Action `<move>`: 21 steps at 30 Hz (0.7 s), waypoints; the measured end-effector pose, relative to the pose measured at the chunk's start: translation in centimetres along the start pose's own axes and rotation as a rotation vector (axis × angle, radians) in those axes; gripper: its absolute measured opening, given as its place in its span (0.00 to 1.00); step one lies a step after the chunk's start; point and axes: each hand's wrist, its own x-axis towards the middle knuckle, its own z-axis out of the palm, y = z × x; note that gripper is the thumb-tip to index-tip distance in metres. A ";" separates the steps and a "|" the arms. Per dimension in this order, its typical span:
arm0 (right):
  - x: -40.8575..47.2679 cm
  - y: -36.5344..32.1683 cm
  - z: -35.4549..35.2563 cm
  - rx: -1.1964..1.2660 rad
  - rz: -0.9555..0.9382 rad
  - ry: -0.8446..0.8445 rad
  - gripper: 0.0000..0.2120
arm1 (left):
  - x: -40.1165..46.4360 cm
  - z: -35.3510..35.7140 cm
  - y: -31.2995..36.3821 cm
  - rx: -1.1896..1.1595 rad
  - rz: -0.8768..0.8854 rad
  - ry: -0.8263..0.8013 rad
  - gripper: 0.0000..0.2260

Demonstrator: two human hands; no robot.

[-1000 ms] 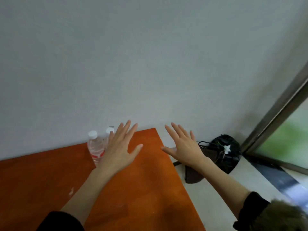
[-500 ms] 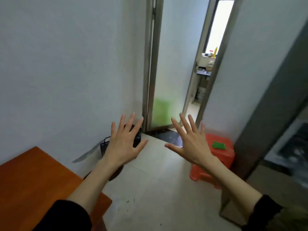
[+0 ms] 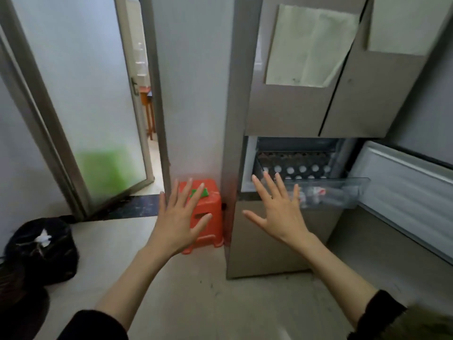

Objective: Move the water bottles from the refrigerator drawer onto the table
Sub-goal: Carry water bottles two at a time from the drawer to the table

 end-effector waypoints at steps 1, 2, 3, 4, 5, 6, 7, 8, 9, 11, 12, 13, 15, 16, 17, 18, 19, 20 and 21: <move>0.4 1.8 0.3 -0.008 0.024 -0.010 0.42 | 1.5 1.4 0.9 -0.009 0.017 -0.013 0.31; 0.9 3.5 0.7 -0.021 0.043 -0.018 0.41 | 3.2 2.8 1.6 -0.013 0.028 -0.026 0.31; 1.5 5.3 1.0 -0.033 0.060 -0.021 0.40 | 5.0 4.0 2.4 -0.022 0.039 -0.036 0.31; 2.2 7.0 1.4 -0.041 0.078 -0.023 0.40 | 6.8 5.2 3.2 -0.041 0.053 -0.047 0.30; 3.0 8.7 1.8 -0.048 0.095 -0.028 0.39 | 8.7 6.4 4.1 -0.065 0.071 -0.059 0.30; 3.9 10.5 2.2 -0.054 0.111 -0.040 0.39 | 10.5 7.6 5.0 -0.087 0.087 -0.072 0.29; 4.8 12.2 2.6 -0.057 0.130 -0.056 0.38 | 12.3 8.6 6.0 -0.102 0.104 -0.083 0.29; 5.7 13.8 2.9 -0.061 0.145 -0.073 0.38 | 14.1 9.7 6.8 -0.114 0.123 -0.098 0.29; 6.6 15.3 3.2 -0.065 0.153 -0.092 0.37 | 15.8 10.7 7.6 -0.124 0.142 -0.122 0.29; 8.2 18.2 3.8 -0.047 0.166 -0.113 0.37 | 18.8 12.7 9.2 -0.142 0.178 -0.172 0.29; 8.9 19.6 4.1 -0.030 0.176 -0.116 0.36 | 20.2 13.6 9.9 -0.152 0.196 -0.194 0.29; 9.5 20.9 4.5 -0.015 0.187 -0.119 0.36 | 21.6 14.4 10.7 -0.162 0.217 -0.213 0.29; 10.2 23.3 5.4 0.007 0.210 -0.132 0.35 | 24.1 15.8 12.1 -0.180 0.266 -0.250 0.29; 10.5 24.5 5.9 0.019 0.222 -0.141 0.35 | 25.2 16.5 12.7 -0.190 0.289 -0.269 0.29; 10.6 25.7 6.4 0.033 0.234 -0.148 0.34 | 26.3 17.1 13.4 -0.201 0.308 -0.285 0.29; 10.9 26.9 6.9 0.049 0.248 -0.154 0.34 | 27.3 17.8 14.0 -0.213 0.322 -0.297 0.29; 11.2 28.2 7.3 0.062 0.261 -0.158 0.34 | 28.3 18.5 14.6 -0.228 0.326 -0.307 0.28; 11.5 29.5 7.8 0.073 0.272 -0.162 0.33 | 29.2 19.2 15.1 -0.242 0.324 -0.320 0.28; 11.9 30.6 8.3 0.084 0.280 -0.167 0.33 | 30.0 20.0 15.5 -0.257 0.317 -0.338 0.27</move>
